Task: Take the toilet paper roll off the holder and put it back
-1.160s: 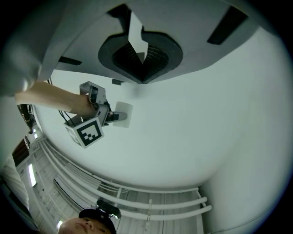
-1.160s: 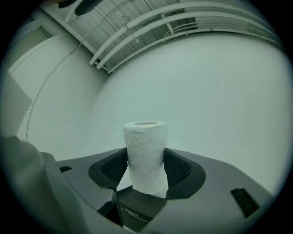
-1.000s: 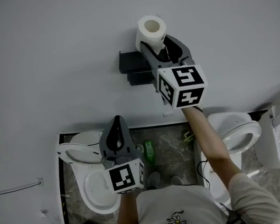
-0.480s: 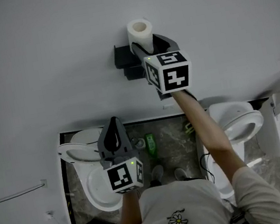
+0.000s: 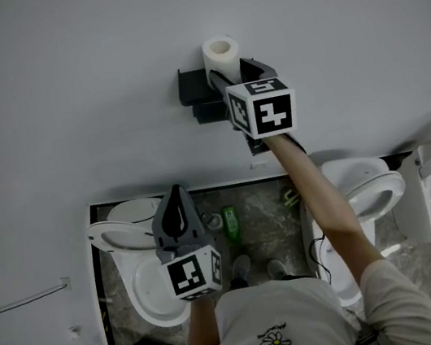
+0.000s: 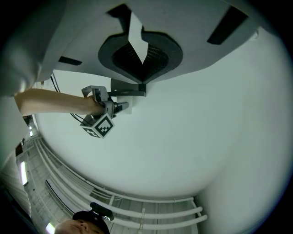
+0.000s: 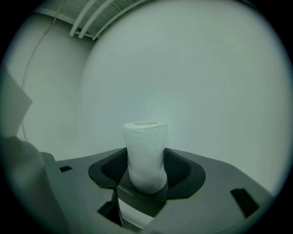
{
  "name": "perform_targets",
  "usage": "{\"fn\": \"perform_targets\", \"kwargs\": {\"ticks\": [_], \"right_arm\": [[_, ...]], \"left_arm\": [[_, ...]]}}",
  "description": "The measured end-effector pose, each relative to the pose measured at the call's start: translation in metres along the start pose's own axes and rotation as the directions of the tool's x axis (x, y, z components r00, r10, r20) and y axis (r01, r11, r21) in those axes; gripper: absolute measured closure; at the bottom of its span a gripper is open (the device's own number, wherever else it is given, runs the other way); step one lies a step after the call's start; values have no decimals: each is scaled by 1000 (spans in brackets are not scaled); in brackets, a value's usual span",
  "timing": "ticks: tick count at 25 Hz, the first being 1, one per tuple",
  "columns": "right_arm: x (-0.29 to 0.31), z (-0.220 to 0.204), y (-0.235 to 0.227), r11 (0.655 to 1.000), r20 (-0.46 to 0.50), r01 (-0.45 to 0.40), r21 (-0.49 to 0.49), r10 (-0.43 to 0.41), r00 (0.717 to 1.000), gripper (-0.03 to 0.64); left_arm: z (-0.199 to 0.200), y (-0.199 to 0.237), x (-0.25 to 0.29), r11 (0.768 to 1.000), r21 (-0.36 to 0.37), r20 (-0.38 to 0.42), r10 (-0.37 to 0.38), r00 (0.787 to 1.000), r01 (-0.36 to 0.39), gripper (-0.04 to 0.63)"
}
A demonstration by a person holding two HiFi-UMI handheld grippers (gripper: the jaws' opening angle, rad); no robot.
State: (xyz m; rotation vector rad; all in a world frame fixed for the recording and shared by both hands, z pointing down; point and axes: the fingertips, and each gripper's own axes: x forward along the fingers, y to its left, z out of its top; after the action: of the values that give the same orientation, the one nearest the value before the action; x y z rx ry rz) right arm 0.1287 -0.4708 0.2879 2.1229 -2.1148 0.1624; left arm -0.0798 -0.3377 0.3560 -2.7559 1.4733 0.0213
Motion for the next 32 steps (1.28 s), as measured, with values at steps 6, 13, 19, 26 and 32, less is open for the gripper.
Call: {"fn": "perform_targets", "kwargs": {"ticks": [6,13,19,26,32], "right_arm": [[3,-2,0,1000,-14,-14,16,15,1000,365],[0,-1,3,999,-1,-33,14,33,999,366],[-6,7,4,1000,42,-16,13,16,999,352],[-25,42,-2,1000,139,28,-10,-27,990,350],[-61,80,2,1000,268,15,-23,-9,963,350]], "left_arm": [[-3,1,1,1000,-9,-4,0,1000,0,577],[0,-5,-4,1000,-4,9,-17,1000,17,577],[2,-6,-10,1000,-12,11,-17,1000,17,577],[12,-6,-11,1000,13,33,-23,999,23,577],[21,-15,-12,999,16,59,-39,998,38,577]]}}
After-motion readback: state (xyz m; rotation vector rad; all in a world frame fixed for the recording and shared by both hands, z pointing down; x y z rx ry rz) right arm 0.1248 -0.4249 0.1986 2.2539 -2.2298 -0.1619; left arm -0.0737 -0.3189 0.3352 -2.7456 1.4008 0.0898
